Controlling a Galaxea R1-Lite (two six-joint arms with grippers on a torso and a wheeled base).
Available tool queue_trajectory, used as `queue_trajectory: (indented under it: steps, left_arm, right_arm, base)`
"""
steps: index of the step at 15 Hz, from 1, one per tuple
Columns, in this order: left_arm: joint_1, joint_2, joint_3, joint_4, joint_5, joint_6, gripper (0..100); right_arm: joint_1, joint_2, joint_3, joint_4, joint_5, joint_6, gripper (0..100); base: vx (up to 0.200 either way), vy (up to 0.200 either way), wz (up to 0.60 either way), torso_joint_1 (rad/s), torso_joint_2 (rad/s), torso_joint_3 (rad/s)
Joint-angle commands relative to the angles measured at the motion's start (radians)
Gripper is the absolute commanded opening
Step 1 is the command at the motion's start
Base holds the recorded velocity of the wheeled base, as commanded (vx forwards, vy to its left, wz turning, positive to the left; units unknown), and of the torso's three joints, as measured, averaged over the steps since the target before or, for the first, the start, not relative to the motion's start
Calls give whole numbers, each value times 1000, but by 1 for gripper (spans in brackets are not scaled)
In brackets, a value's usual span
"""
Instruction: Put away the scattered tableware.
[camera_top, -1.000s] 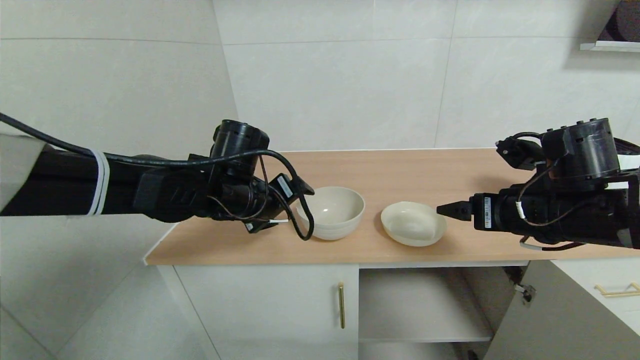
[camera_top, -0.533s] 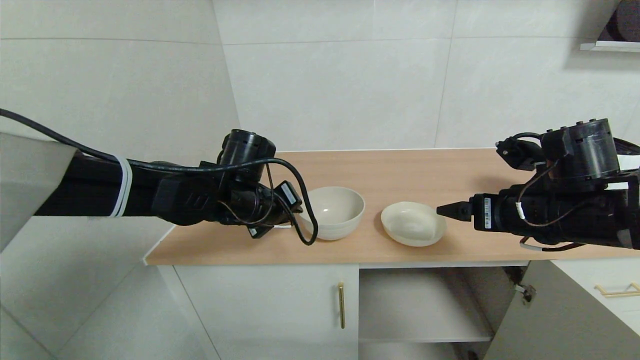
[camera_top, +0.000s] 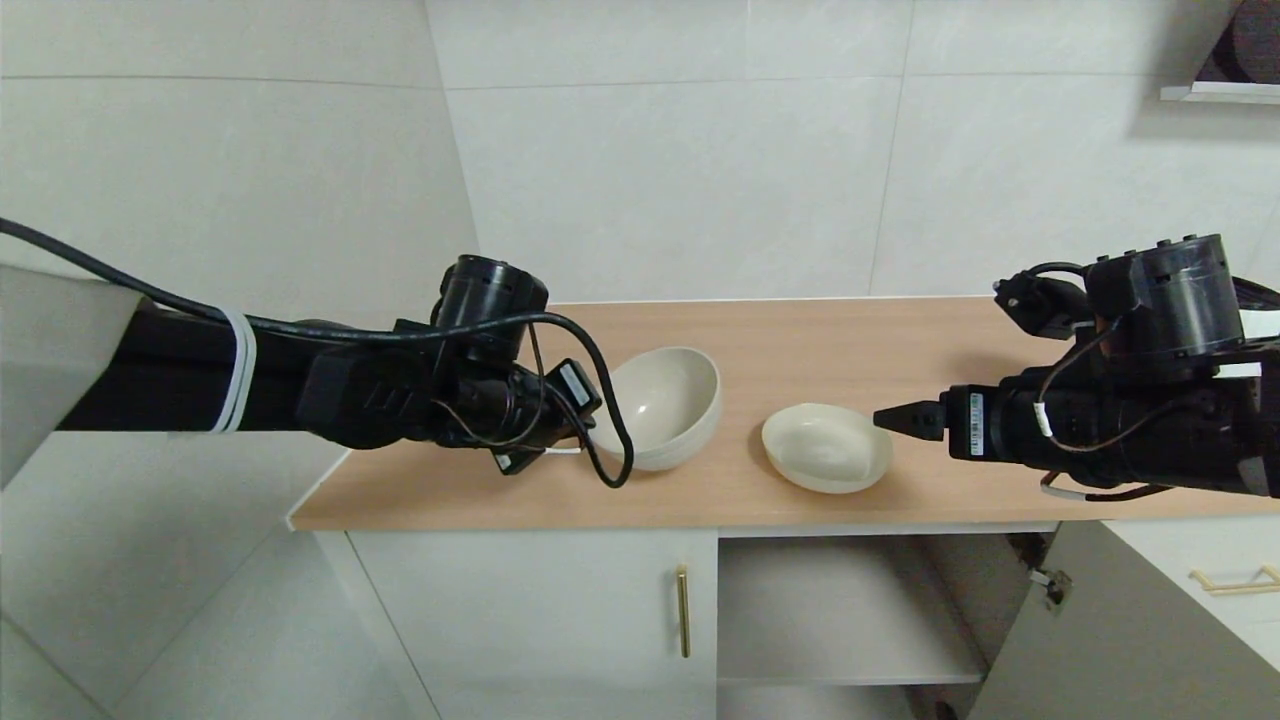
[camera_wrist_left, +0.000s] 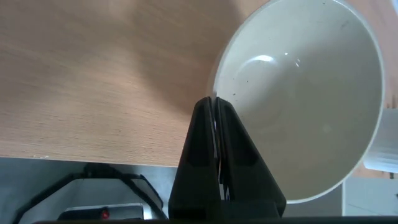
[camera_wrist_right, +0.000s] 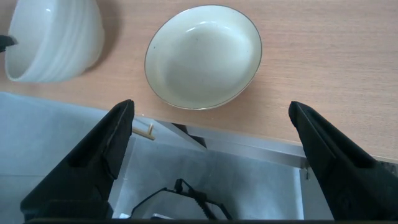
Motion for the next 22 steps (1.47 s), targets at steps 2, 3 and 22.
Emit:
queue_trajectory:
  steps: [2,3,22]
  left_arm:
    - [0,-68,6,1,-3,3,0]
    - [1,-97,17,8,-6,7,0]
    - [4,-131,41,15,-48,27,0]
  right_arm:
    - [1,4,-4,0,0,8,100]
    - [1,13,-6,0,-1,8,100]
    - [8,365,-101,-112,-277,98,100]
  base:
    - [0,0,0,0,0,0]
    - [0,0,0,0,0,0]
    - [0,0,0,0,0,0]
